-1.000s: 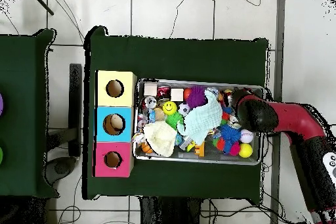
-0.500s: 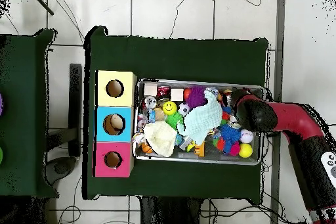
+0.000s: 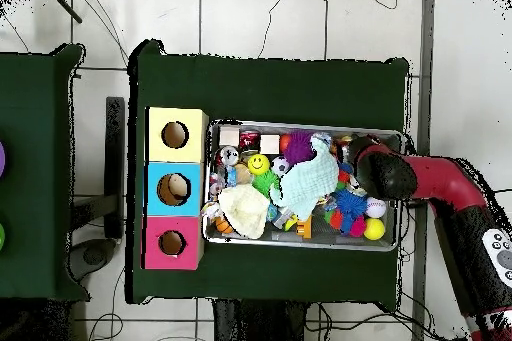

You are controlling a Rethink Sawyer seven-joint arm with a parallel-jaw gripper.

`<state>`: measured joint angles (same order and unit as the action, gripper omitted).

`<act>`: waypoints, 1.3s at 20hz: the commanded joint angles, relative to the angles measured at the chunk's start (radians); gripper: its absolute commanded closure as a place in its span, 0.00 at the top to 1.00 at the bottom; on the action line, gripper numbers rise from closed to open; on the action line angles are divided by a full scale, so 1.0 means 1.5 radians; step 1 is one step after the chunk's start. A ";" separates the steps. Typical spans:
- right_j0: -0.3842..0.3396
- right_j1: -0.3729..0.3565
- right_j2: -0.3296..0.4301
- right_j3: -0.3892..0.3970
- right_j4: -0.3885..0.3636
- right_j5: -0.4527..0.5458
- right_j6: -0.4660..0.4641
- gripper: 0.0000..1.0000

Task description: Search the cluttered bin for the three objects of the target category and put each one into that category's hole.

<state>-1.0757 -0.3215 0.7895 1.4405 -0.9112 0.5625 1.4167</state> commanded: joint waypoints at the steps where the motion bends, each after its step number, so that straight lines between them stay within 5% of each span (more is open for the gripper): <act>1: 0.032 0.071 0.020 -0.078 -0.059 -0.024 -0.216 1.00; 26: 0.025 0.028 -0.018 -0.071 -0.071 0.026 -0.200 1.00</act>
<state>-1.0692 -0.3030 0.7885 1.4267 -0.9418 0.5731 1.4169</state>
